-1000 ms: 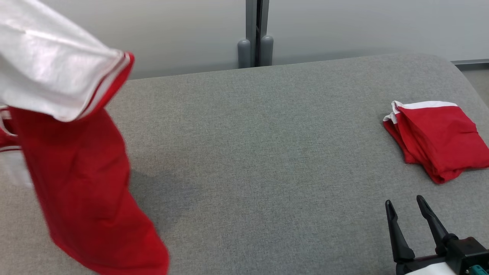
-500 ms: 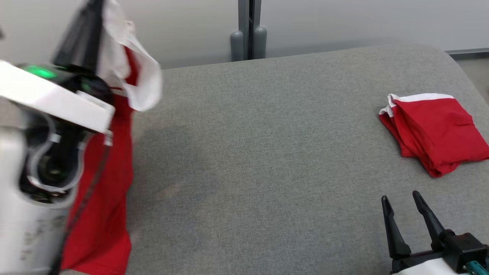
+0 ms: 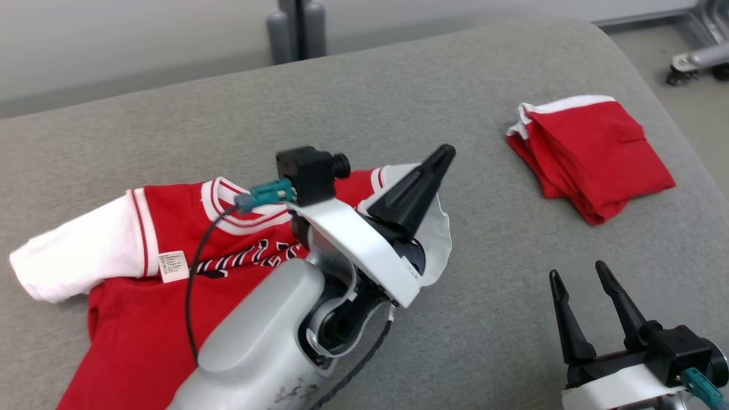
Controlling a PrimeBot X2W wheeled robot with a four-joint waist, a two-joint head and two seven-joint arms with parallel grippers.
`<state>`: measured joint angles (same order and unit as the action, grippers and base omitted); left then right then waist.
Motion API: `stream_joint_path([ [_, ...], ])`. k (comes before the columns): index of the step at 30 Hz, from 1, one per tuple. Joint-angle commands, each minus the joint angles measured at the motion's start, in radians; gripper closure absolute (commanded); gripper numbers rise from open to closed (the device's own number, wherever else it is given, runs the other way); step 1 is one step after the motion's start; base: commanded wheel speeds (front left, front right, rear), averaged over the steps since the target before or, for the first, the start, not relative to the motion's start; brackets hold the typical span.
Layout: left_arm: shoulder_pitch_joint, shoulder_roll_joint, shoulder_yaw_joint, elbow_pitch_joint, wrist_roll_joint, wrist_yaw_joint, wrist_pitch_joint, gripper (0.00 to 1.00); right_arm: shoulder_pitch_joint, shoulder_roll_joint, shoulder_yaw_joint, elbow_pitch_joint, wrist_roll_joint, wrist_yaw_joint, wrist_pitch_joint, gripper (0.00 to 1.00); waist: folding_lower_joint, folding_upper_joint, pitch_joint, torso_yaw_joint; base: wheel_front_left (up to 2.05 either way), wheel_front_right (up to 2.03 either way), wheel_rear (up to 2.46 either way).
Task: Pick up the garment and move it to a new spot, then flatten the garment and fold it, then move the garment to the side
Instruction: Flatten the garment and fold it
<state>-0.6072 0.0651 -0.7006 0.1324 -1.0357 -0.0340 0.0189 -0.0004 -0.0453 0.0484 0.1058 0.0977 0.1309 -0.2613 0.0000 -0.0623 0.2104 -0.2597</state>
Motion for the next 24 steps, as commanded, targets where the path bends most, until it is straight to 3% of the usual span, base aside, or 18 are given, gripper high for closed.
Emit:
stream_joint_path([
  [1, -0.012, -0.007, -0.018, 0.024, -0.005, -0.010, -0.024, 1.00, 0.001, -0.007, -0.003, 0.001, 0.009, 0.000, -0.001, 0.00, 0.0000, 0.0000, 0.026, -0.036, 0.00, 0.00, 0.00],
  [2, -0.006, -0.007, -0.032, 0.047, -0.019, -0.007, -0.043, 0.97, 0.006, -0.007, -0.005, 0.004, 0.010, 0.000, -0.001, 0.00, 0.0000, 0.0000, 0.030, -0.043, 0.00, 0.00, 0.00],
  [3, -0.003, -0.009, -0.057, 0.068, -0.024, -0.009, -0.058, 0.71, 0.009, -0.007, -0.007, 0.005, 0.011, 0.000, -0.001, 0.00, 0.0000, 0.0000, 0.033, -0.048, 0.00, 0.00, 0.00],
  [4, -0.003, -0.013, -0.087, 0.075, -0.033, -0.018, -0.079, 0.28, 0.010, -0.006, -0.005, 0.006, 0.013, 0.000, -0.001, 0.00, 0.0000, 0.0000, 0.037, -0.052, 0.00, 0.00, 0.00],
  [5, -0.001, -0.014, -0.114, 0.085, -0.043, -0.020, -0.096, 0.00, 0.010, -0.007, -0.006, 0.007, 0.016, 0.000, -0.001, 0.00, 0.0000, 0.0000, 0.039, -0.055, 0.00, 0.00, 0.00],
  [10, 0.011, -0.012, -0.243, 0.112, -0.020, -0.031, -0.122, 0.00, 0.019, -0.007, -0.021, 0.003, 0.022, 0.000, -0.001, 0.00, 0.0000, 0.0000, 0.041, -0.042, 0.00, 0.00, 0.00],
  [14, 0.042, 0.024, -0.263, 0.061, -0.009, -0.040, -0.133, 0.00, 0.024, -0.007, -0.036, 0.003, 0.015, 0.000, -0.001, 0.00, 0.0000, 0.0000, 0.027, -0.009, 0.00, 0.00, 0.00],
  [18, 0.089, 0.115, -0.219, -0.036, 0.003, -0.004, -0.169, 0.00, 0.028, -0.007, -0.044, 0.001, 0.008, 0.000, -0.001, 0.00, 0.0000, 0.0000, 0.013, 0.023, 0.00, 0.00, 0.00],
  [24, 0.198, 0.313, -0.092, -0.135, 0.004, 0.109, -0.224, 0.00, 0.036, -0.007, -0.053, 0.002, -0.002, 0.000, -0.001, 0.00, 0.0000, 0.0000, -0.007, 0.060, 0.00, 0.00, 0.00],
])
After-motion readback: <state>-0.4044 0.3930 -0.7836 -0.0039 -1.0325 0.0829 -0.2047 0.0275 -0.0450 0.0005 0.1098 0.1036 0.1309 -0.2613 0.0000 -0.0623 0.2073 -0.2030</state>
